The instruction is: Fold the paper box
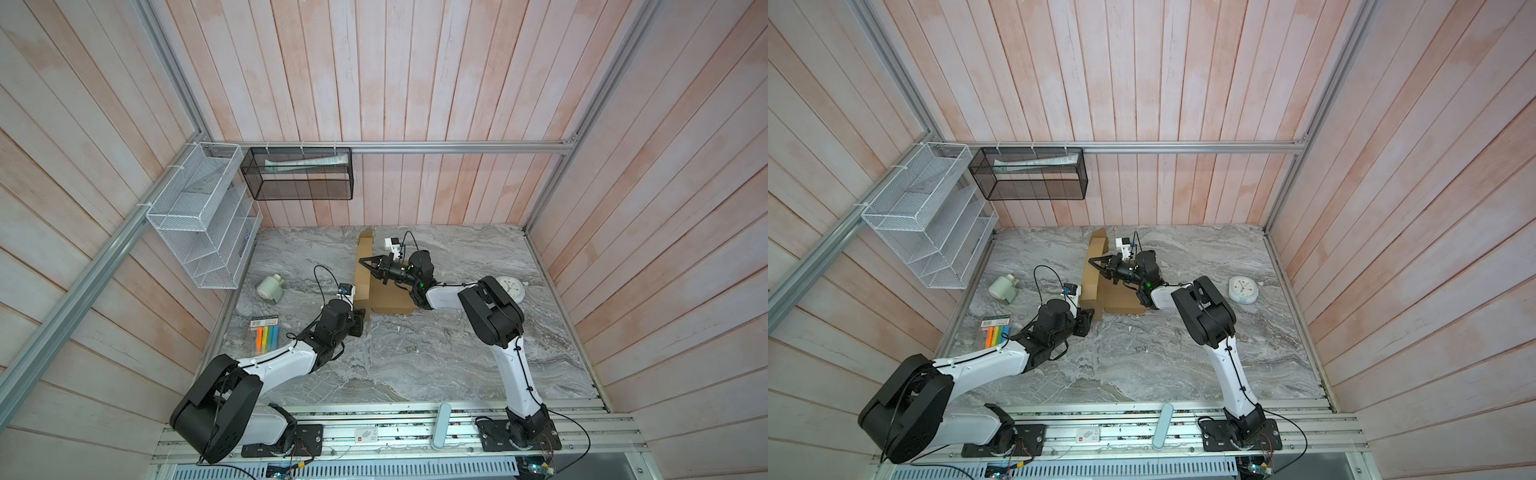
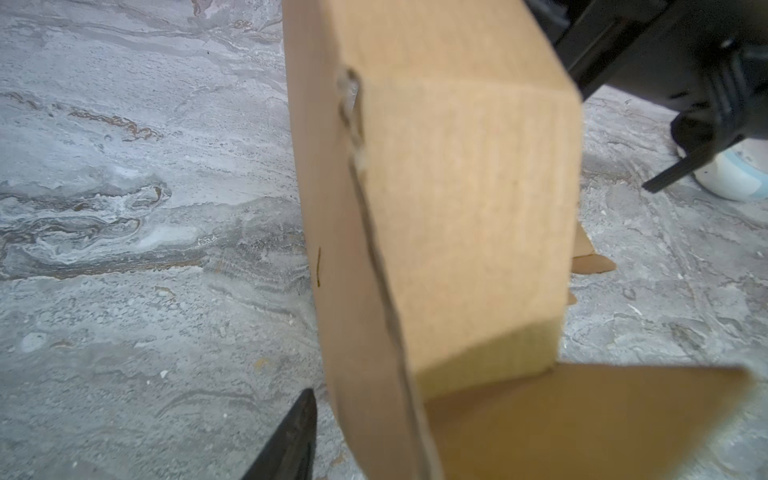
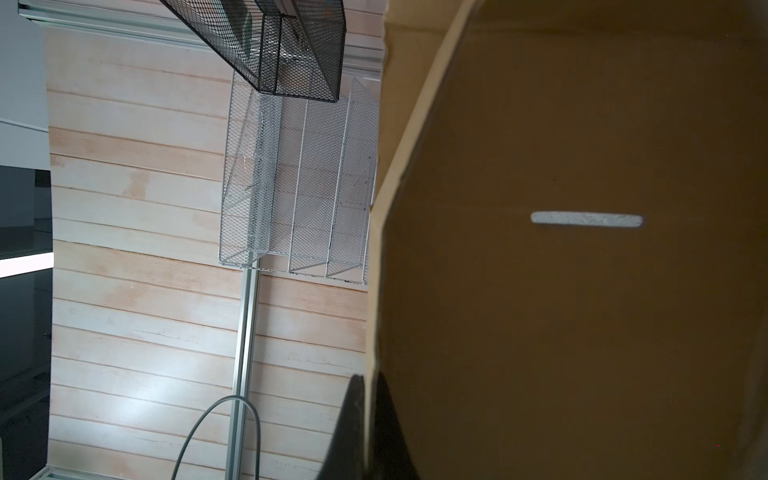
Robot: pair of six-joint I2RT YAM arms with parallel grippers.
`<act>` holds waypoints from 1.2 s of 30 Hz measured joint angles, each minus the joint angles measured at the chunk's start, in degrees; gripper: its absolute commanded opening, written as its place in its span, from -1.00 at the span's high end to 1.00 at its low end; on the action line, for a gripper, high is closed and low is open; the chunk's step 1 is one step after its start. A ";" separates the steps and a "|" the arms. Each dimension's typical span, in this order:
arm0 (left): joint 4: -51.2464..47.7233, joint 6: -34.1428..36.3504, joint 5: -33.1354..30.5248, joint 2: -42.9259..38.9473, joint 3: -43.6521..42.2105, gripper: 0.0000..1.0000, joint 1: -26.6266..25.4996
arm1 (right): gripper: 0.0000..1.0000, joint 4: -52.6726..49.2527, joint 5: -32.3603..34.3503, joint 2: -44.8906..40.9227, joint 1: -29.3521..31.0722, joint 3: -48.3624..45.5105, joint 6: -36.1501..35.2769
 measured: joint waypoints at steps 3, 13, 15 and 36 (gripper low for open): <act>1.03 -0.24 -0.79 0.42 0.00 0.04 -0.39 | 1.00 0.00 0.37 0.00 -0.02 -0.04 -0.02; 4.79 -0.74 -1.73 1.86 0.00 0.04 -1.99 | 1.00 0.22 1.95 0.00 -0.02 -0.92 0.02; 5.46 -0.72 -1.92 1.97 0.00 0.04 -2.16 | 1.00 0.26 2.34 0.00 -0.02 -0.94 0.02; 7.02 0.24 -2.12 3.48 -0.28 0.26 -2.49 | 1.00 -1.55 2.71 0.00 0.63 -0.39 -2.16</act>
